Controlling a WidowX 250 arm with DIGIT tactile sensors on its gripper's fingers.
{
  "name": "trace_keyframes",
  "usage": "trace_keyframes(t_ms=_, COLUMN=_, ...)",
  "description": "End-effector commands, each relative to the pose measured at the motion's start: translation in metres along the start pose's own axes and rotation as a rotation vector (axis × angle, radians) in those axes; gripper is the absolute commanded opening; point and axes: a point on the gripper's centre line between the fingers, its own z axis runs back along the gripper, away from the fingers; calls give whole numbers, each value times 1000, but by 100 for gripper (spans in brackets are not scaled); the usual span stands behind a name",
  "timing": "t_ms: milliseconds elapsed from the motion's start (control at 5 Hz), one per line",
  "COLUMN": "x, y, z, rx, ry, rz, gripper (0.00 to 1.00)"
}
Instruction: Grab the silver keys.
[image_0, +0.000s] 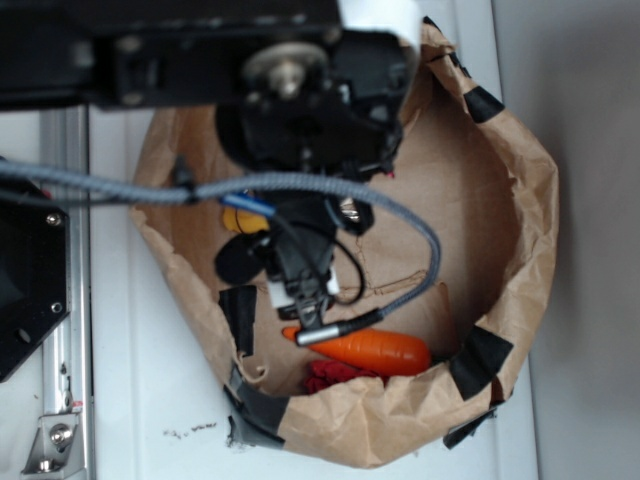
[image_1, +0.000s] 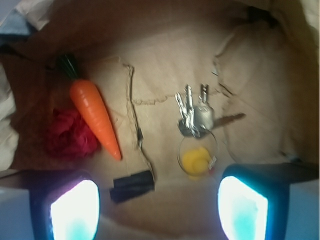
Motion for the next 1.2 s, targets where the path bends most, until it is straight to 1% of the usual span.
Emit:
trace_keyframes(t_ms=0, x=14, y=33, z=-34, rx=47, ry=-111, rz=34, gripper=100)
trace_keyframes(t_ms=200, x=9, y=58, z=-37, rx=125, ry=-116, rz=73, gripper=100)
trace_keyframes(t_ms=400, x=7, y=69, z=-32, rx=138, ry=-116, rz=94, gripper=100)
trace_keyframes(t_ms=600, x=4, y=74, z=-33, rx=159, ry=-114, rz=79, gripper=100)
trace_keyframes(t_ms=1000, x=4, y=74, z=-33, rx=159, ry=-114, rz=79, gripper=100)
